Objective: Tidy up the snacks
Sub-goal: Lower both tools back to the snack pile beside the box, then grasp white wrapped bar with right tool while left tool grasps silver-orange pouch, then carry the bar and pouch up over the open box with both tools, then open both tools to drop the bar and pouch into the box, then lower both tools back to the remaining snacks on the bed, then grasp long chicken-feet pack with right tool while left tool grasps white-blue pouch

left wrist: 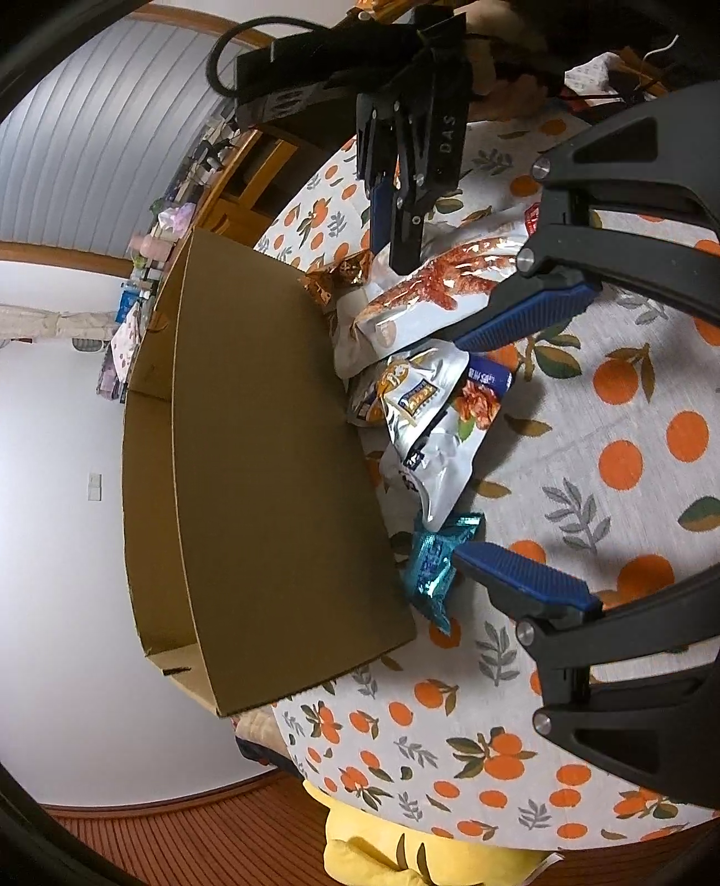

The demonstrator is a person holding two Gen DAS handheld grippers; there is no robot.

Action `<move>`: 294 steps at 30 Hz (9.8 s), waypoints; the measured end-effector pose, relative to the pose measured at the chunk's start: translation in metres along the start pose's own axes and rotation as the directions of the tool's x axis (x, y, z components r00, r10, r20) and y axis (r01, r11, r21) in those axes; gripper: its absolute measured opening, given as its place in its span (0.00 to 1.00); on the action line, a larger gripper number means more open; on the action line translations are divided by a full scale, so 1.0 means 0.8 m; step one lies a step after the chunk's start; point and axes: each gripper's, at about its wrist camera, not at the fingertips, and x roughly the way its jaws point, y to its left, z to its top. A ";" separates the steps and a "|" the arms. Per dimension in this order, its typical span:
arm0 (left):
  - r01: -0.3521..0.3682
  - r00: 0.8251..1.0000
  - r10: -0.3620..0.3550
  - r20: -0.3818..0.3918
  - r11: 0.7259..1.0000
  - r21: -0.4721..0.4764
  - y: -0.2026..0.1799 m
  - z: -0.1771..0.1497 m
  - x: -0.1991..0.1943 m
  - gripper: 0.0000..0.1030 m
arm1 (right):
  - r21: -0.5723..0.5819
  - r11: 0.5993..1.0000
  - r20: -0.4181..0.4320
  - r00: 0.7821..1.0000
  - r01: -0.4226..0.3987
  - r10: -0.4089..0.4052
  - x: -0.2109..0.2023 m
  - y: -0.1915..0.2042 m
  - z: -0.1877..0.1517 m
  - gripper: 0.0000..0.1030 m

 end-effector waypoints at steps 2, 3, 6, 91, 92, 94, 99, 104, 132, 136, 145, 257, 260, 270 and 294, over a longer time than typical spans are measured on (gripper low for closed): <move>0.003 1.000 -0.003 -0.005 1.000 0.008 -0.003 0.001 0.003 0.70 | 0.005 1.000 -0.003 1.000 -0.002 0.002 0.001 -0.002 -0.001 0.29; 0.004 1.000 -0.004 -0.007 1.000 0.014 -0.005 0.002 0.004 0.70 | 0.001 1.000 -0.003 1.000 0.001 -0.001 0.001 -0.002 -0.001 0.25; 0.005 1.000 -0.005 -0.011 0.999 0.039 -0.012 0.006 0.009 0.70 | -0.009 1.000 -0.006 1.000 0.002 -0.002 0.000 -0.002 -0.002 0.19; 0.108 0.992 -0.087 -0.096 0.965 0.239 -0.029 0.033 0.026 0.26 | -0.120 0.985 0.041 0.992 0.123 -0.119 -0.022 -0.015 -0.032 0.19; 0.109 0.992 -0.089 -0.093 0.966 0.236 -0.030 0.033 0.024 0.26 | -0.123 0.984 0.043 0.991 0.127 -0.123 -0.022 -0.013 -0.032 0.19; 0.109 0.992 -0.093 -0.083 0.967 0.228 -0.030 0.033 0.023 0.26 | -0.119 0.985 0.044 0.992 0.127 -0.122 -0.021 -0.013 -0.031 0.19; 0.104 0.994 -0.095 -0.051 0.974 0.202 -0.027 0.033 0.015 0.25 | -0.102 0.988 0.057 0.992 0.119 -0.113 -0.025 -0.016 -0.031 0.19; 0.101 0.995 -0.099 -0.021 0.974 0.204 -0.032 0.041 0.003 0.26 | -0.087 0.990 0.074 0.992 0.109 -0.103 -0.032 -0.020 -0.030 0.19; 0.014 0.985 -0.043 0.165 0.985 0.172 -0.003 0.133 -0.059 0.26 | -0.195 0.972 0.265 0.961 0.129 -0.075 -0.111 0.031 0.069 0.19; -0.011 0.985 -0.017 0.171 0.987 0.161 0.008 0.147 -0.057 0.26 | -0.207 0.970 0.282 0.957 0.130 -0.068 -0.114 0.037 0.087 0.19; -0.060 0.984 0.035 0.173 0.988 0.141 0.028 0.167 -0.048 0.26 | -0.230 0.960 0.308 0.948 0.157 -0.081 -0.104 0.048 0.128 0.19; -0.078 0.995 0.073 -0.071 0.995 -0.068 0.026 -0.007 0.047 0.70 | -0.095 0.993 -0.009 0.998 0.067 -0.068 0.018 0.052 0.004 0.65; -0.085 0.993 0.082 -0.084 0.996 -0.037 0.023 -0.012 0.044 0.69 | -0.111 0.992 -0.009 0.998 0.066 -0.067 0.018 0.055 0.003 0.65; -0.070 0.993 0.068 -0.095 0.997 -0.023 0.034 -0.029 0.025 0.69 | -0.135 0.990 -0.016 0.999 0.047 -0.050 0.007 0.051 -0.006 0.67; -0.021 0.996 0.028 -0.086 0.996 0.086 0.006 0.023 0.057 0.70 | -0.139 0.989 0.001 0.999 0.043 -0.043 0.006 0.051 -0.009 0.68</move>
